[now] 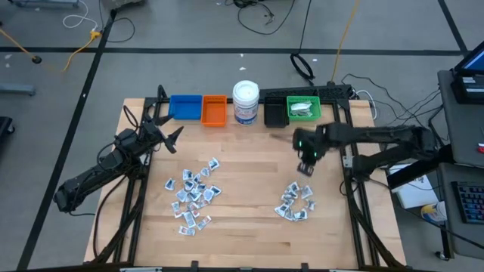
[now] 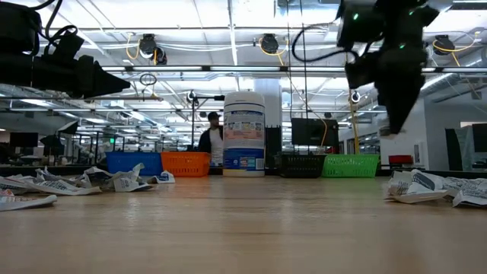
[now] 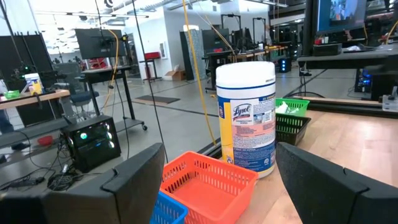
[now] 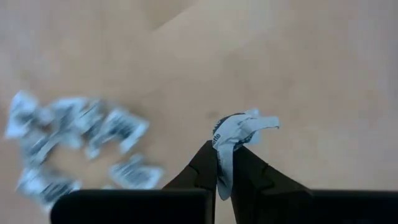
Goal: Pick & Place First Aid Supplies
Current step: Put the towelette pack into the black bin
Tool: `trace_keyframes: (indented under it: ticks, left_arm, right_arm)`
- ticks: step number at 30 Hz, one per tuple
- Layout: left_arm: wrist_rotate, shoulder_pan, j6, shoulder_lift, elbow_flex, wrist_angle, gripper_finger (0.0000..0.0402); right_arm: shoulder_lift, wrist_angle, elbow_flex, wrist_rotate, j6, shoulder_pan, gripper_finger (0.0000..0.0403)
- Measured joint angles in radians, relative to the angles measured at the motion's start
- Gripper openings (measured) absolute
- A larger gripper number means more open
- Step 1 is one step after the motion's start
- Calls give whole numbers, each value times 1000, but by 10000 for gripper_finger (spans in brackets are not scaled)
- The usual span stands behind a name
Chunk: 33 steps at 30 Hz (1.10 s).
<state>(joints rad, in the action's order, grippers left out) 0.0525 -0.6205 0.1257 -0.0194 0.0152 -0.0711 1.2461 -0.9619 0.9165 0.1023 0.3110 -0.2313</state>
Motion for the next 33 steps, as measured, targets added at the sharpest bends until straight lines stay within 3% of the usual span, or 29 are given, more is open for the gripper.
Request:
trace_keyframes:
  ticks: [6,12,24,33]
  left_arm:
    - [0,0,0,0,0,0,310]
    - [0,0,0,0,0,0,310]
    - [0,0,0,0,0,0,310]
    - [0,0,0,0,0,0,310]
  right_arm:
    - [0,-1,0,-1,-124,-251,13]
    - [61,-12,27,4,-183,-395,12]
    - [432,28,370,4,-263,-502,8]
    - [616,90,594,6,-337,-536,8]
